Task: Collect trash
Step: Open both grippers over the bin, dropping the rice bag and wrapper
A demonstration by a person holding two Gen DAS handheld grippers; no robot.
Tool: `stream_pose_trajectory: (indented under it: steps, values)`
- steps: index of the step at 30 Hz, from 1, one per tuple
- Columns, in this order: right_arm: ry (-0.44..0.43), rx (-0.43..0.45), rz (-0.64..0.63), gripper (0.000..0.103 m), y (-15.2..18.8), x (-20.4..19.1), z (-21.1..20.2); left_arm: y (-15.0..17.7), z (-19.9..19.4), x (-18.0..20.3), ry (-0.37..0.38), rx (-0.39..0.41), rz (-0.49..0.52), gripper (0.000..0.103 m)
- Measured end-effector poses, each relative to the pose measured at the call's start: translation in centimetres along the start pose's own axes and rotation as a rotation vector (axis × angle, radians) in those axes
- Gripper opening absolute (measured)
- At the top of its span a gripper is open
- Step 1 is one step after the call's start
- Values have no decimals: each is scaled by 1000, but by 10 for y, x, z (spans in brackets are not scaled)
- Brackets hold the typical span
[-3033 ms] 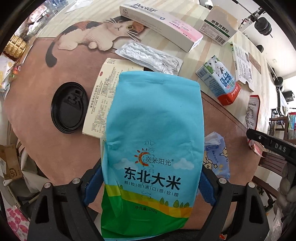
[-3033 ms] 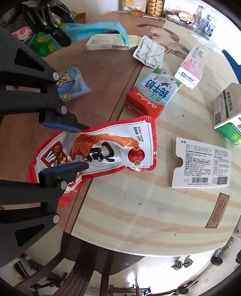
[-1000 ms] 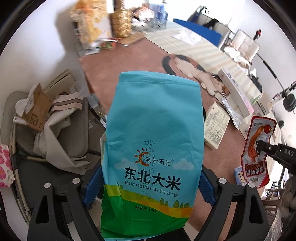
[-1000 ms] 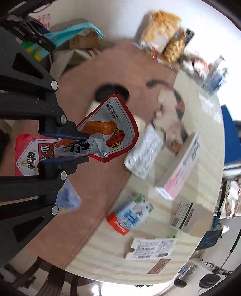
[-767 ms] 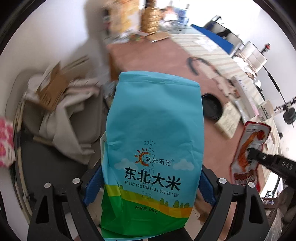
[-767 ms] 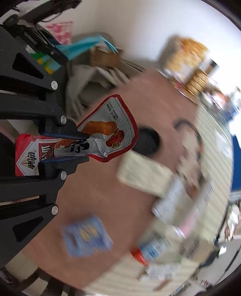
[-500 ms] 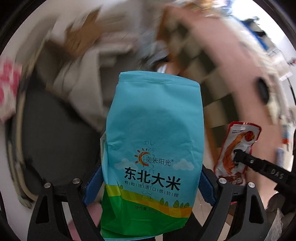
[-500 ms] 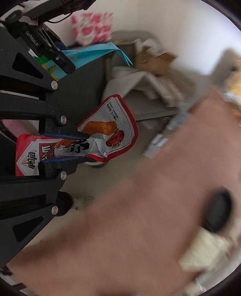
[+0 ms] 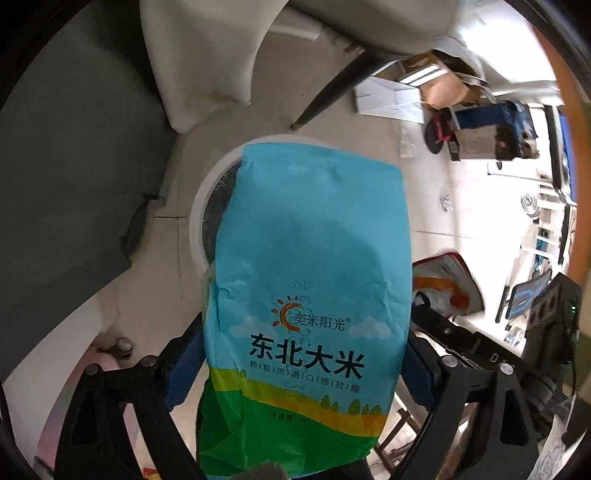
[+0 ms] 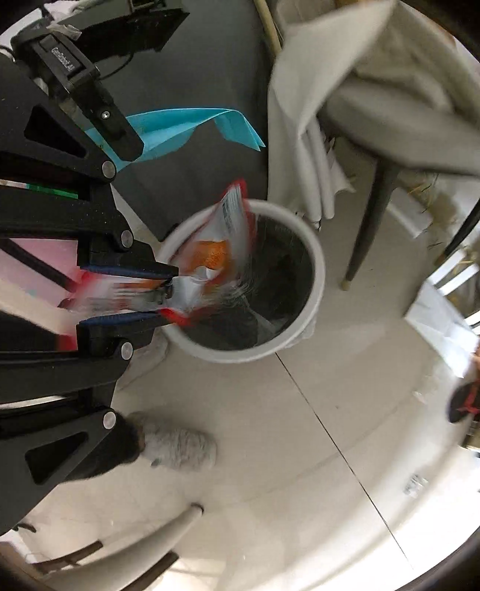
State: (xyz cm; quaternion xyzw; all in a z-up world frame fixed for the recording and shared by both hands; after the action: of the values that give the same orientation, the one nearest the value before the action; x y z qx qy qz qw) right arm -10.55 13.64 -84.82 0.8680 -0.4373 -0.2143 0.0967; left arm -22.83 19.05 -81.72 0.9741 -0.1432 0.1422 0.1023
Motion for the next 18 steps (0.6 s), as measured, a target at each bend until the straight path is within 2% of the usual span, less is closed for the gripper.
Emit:
stream_pose_trajectory:
  steps: [1, 2, 4, 6, 8, 9, 10, 14, 18]
  values:
    - [8, -15, -12, 19, -7, 1, 16, -6, 13, -7, -10, 1, 8, 103]
    - [15, -22, -24, 23, -11, 1, 25, -10, 20, -11, -28, 2, 12, 103]
    - [46, -32, -56, 56, -19, 4, 48, -13, 32, -20, -64, 2, 13, 103]
    - [83, -31, -86, 60, -25, 7, 60, -5, 35, -37, -93, 8, 14, 103]
    - [119, -26, -113, 70, -23, 10, 63, -3, 33, -42, -144, 13, 19, 103]
    - [138, -15, -136, 85, -23, 10, 61, -1, 30, -43, -174, 15, 23, 103]
    - [158, 1, -157, 96, -24, 12, 60, 0, 26, -46, -195, 17, 26, 103]
    - [274, 99, -270, 99, -24, 8, 40, 8, -1, -50, -279, 43, 37, 103]
    - [327, 144, -332, 100, -18, 3, 18, 19, -41, -48, -351, 80, 62, 103]
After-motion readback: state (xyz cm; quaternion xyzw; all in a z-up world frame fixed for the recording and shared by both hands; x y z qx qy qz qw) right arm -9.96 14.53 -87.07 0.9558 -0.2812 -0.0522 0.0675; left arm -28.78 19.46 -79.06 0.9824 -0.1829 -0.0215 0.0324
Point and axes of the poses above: each gripper's, at about its wrist camera, not at the fingertips, and z roughly the way its jaws point, x to its right, y to its underside, the point moved 10 cm from there along z, roughly the way its jaws point, and after that the axes turned 14 degrees about z, right-handed, at the moved point
